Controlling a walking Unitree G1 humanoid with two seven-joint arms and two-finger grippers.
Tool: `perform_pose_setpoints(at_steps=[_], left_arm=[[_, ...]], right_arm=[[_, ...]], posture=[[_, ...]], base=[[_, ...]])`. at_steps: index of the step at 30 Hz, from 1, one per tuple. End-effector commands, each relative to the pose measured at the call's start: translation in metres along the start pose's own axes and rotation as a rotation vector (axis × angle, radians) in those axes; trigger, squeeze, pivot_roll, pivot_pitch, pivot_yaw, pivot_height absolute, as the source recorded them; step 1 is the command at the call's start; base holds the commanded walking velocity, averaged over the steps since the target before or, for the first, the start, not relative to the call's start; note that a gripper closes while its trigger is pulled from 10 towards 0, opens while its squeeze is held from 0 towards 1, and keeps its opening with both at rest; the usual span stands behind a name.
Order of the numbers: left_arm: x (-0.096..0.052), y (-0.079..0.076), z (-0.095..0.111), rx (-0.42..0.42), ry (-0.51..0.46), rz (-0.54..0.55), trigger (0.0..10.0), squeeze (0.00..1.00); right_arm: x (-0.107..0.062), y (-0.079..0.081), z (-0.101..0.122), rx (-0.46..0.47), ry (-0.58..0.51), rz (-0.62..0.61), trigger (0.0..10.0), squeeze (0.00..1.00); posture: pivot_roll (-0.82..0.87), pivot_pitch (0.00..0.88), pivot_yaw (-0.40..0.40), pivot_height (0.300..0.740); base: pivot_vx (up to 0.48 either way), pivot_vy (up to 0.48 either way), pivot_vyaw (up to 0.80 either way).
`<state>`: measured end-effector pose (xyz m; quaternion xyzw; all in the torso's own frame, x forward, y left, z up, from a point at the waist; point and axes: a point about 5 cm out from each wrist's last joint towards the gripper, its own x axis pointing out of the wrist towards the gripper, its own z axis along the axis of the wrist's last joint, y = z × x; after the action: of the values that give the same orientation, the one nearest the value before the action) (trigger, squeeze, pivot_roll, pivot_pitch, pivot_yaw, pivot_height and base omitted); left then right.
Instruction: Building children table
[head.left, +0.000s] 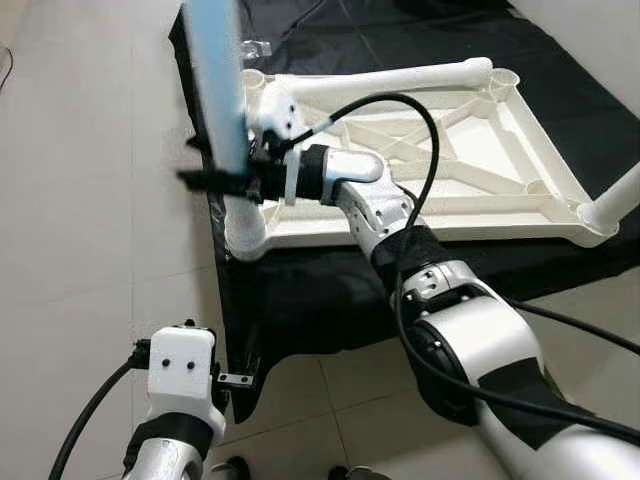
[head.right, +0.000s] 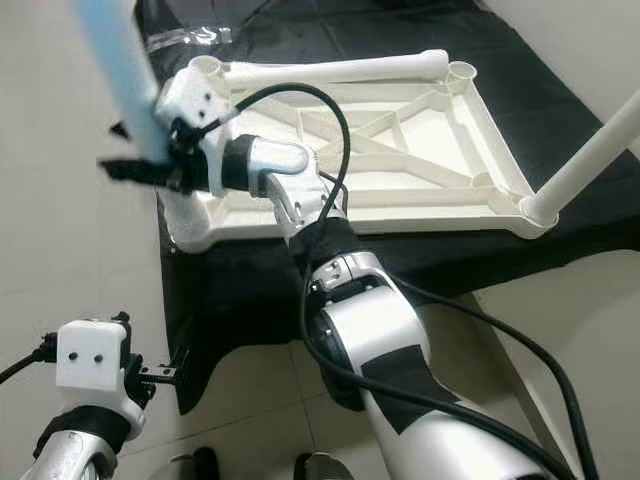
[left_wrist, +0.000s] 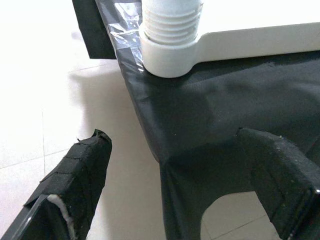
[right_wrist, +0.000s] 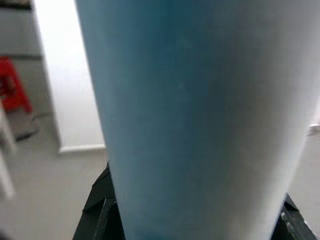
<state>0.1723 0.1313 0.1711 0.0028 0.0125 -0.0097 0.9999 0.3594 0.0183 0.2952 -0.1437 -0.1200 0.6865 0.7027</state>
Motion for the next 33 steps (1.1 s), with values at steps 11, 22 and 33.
perform_pose_setpoints(at_steps=[11, 22, 33], left_arm=[[-0.003, 0.000, -0.004, 0.004, 0.016, 0.004, 10.0, 0.00], [-0.001, 0.001, -0.004, 0.005, 0.011, 0.005, 10.0, 0.00], [-0.002, 0.004, -0.003, 0.015, 0.010, 0.008, 10.0, 0.00]], right_arm=[[0.002, 0.026, -0.078, 0.296, 0.249, -0.070, 10.0, 0.00], [-0.011, 0.016, -0.094, 0.379, 0.282, -0.355, 10.0, 0.00], [-0.017, 0.010, -0.104, 0.441, 0.266, -0.659, 10.0, 0.00]], posture=[[0.12, 0.271, -0.102, 0.740], [0.11, 0.269, -0.100, 0.740], [0.11, 0.279, -0.095, 0.740]], base=[[0.000, 0.000, 0.00], [0.000, 0.000, 0.00], [0.000, 0.000, 0.00]])
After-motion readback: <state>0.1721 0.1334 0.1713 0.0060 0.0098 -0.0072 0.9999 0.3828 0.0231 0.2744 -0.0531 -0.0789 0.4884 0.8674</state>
